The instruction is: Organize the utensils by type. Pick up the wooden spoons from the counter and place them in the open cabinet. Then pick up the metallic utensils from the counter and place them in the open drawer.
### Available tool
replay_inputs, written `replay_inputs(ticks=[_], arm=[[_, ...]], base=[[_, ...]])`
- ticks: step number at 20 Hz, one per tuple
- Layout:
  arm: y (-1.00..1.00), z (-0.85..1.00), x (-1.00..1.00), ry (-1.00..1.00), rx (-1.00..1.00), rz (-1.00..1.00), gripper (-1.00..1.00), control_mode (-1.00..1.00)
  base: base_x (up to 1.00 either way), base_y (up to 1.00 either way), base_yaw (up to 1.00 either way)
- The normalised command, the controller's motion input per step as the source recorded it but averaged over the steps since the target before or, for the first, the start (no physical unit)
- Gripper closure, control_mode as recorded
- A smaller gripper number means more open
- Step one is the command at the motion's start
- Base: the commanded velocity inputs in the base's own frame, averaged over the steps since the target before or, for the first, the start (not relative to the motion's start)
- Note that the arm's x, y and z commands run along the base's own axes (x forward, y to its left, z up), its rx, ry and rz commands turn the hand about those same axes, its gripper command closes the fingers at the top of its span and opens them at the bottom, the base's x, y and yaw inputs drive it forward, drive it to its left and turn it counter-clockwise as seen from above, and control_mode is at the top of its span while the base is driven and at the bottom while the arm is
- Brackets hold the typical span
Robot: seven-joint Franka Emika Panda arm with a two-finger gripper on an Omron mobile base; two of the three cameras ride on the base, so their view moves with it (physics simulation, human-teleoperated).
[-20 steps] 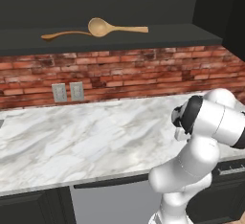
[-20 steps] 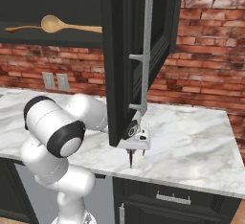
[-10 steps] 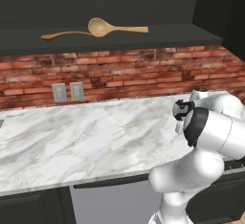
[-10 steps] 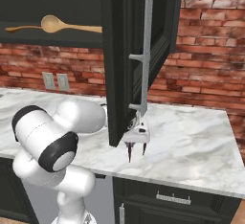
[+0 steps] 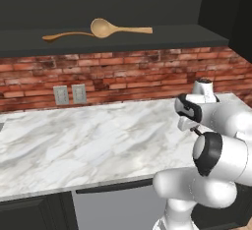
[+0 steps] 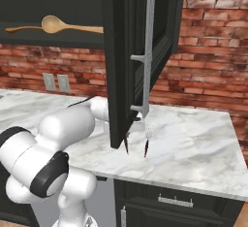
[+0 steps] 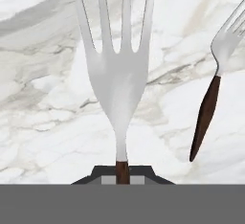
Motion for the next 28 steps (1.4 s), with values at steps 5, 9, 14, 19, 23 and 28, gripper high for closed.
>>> replay_inputs(ticks=[5,9,14,19,23,28], arm=[[0.3,0.48,0.0,-0.09,0.0,0.2,1.0,-1.0],[0.23,0.56,0.0,-0.07,0.0,0.22,1.0,-1.0],[0.15,0.49,0.0,-0.08,0.0,0.29,1.0,-1.0],[0.16,0.31,-0.02,0.0,0.0,0.12,1.0,-1.0],[0.01,0.01,0.0,0.0,0.0,0.0,1.0,-1.0],[0.0,0.0,0.0,0.0,0.0,0.0,1.0,-1.0]], base=[[0.0,0.0,0.0],[0.0,0.0,0.0],[0.0,0.0,0.0],[0.0,0.0,0.0],[0.0,0.0,0.0],[0.0,0.0,0.0]])
